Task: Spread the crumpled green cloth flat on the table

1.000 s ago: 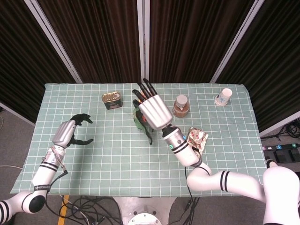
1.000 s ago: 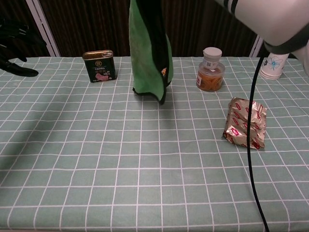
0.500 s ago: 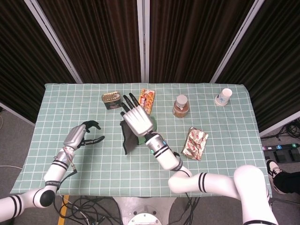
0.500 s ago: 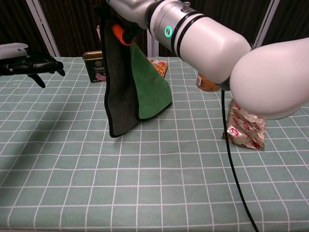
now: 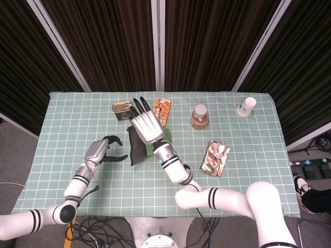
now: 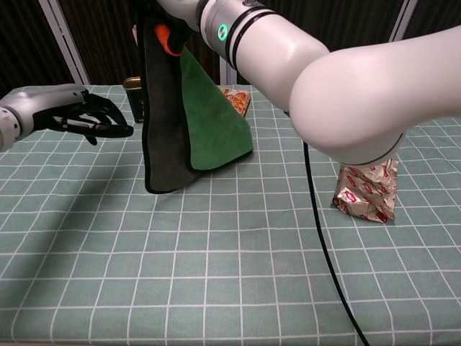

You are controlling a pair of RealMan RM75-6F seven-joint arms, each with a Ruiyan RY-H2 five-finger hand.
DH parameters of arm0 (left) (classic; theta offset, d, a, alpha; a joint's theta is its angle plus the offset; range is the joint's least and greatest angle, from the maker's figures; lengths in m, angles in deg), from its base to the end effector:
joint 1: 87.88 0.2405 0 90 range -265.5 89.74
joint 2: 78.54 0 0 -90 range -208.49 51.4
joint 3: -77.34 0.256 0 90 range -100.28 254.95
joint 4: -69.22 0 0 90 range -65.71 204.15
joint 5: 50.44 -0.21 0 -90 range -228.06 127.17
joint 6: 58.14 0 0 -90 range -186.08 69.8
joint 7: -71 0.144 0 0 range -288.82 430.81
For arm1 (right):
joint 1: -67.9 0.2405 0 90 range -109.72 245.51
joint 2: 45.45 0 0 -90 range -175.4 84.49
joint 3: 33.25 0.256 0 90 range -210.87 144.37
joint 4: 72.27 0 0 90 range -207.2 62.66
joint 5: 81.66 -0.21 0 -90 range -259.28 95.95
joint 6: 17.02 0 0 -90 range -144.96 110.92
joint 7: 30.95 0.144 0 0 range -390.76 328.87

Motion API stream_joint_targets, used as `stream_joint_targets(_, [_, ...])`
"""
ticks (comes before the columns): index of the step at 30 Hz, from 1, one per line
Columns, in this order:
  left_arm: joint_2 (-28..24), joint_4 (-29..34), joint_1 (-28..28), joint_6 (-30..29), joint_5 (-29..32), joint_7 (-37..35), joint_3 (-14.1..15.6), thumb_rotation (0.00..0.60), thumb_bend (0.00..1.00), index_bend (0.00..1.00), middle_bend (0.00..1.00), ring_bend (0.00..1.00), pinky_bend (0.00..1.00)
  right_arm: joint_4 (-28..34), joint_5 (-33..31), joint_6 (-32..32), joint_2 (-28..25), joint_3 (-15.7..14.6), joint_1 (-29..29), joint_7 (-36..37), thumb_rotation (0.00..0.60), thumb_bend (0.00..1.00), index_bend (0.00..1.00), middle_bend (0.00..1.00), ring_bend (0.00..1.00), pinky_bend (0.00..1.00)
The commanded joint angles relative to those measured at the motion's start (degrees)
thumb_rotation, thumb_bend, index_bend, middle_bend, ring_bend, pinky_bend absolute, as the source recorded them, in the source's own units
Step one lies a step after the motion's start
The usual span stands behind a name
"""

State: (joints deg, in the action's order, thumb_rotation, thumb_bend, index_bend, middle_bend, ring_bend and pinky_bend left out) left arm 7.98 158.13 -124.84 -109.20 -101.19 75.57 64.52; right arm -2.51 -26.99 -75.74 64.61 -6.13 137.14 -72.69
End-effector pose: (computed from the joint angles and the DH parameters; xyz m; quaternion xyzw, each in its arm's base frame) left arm -0.1877 0.3301 -0.0112 -0.6009 -0.5984 -0.3784 0.3709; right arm 0.0674 -0.3863 -0.0638 0.7363 -0.2259 0.4695 0.4316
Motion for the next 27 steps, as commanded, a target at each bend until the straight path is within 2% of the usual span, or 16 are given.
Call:
stream_joint_targets(1, [1.49, -0.98, -1.42, 0.24, 1.78, 1.42, -0.59, 0.301, 0.00, 0.34, 0.24, 0.16, 0.33, -0.39, -0.56, -0.07, 0.48, 0.70, 0.76, 0.46, 0.600, 0.53, 0.75, 0.21, 0.02, 0.00])
stream_joint_targets(9, [4.41, -3.29, -3.50, 0.40, 4.92, 4.48, -0.34, 0.333, 0.00, 0.37, 0.24, 0.16, 0.33, 0.24, -1.07, -1.31, 0.35, 1.78, 1.99, 0.89, 0.600, 0.54, 0.75, 0.21, 0.02, 0.00])
stream_joint_targets(15, [6.29, -5.61, -3.21, -1.94, 5.18, 4.87, -0.44, 0.417, 0.00, 0.41, 0.24, 0.16, 0.33, 4.02, -0.42, -2.48, -1.81, 0.57, 0.66, 1.47, 0.600, 0.54, 0.74, 0.21, 0.02, 0.00])
stream_joint_targets(21, [6.67, -6.41, -2.65, -3.17, 4.54, 4.84, -0.41, 0.476, 0.00, 0.46, 0.24, 0.16, 0.33, 6.32, -0.21, -3.27, -3.42, -0.03, -0.01, 1.60, 0.600, 0.55, 0.74, 0.21, 0.02, 0.00])
stream_joint_targets(27, [6.30, -5.96, -1.83, -3.66, 3.72, 4.34, -0.16, 0.487, 0.02, 0.48, 0.24, 0.16, 0.33, 7.54, -0.69, -3.71, -4.61, -0.35, -0.65, 1.97, 0.600, 0.55, 0.74, 0.21, 0.02, 0.00])
